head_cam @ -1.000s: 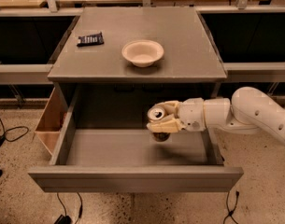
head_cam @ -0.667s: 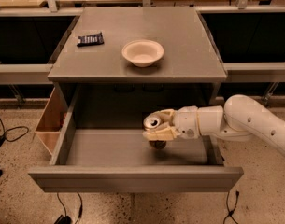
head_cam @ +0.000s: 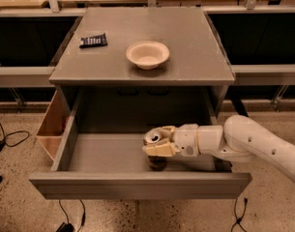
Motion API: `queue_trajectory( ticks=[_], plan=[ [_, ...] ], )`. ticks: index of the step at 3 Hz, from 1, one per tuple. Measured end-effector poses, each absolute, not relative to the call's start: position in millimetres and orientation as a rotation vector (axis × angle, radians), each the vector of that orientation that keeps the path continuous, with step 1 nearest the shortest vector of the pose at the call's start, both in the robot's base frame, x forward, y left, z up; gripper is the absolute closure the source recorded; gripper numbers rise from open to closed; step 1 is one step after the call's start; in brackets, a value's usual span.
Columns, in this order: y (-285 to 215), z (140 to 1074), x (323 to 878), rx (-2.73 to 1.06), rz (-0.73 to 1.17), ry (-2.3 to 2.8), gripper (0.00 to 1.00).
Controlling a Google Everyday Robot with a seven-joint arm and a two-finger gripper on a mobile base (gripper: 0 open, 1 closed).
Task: Place orange can into top drawer
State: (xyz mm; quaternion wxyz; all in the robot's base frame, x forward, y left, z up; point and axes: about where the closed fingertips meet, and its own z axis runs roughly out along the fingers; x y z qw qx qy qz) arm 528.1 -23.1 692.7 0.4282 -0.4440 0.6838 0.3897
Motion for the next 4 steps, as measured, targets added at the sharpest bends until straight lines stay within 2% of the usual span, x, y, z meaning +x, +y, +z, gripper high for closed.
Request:
queue_trajectory(
  ticks=[3, 4],
  plan=[
    [-22.7, 692.1, 528.9, -1.106, 0.970, 1.709, 0.14],
    [-22.7, 692.1, 528.9, -1.107, 0.970, 1.709, 0.00]
  ],
)
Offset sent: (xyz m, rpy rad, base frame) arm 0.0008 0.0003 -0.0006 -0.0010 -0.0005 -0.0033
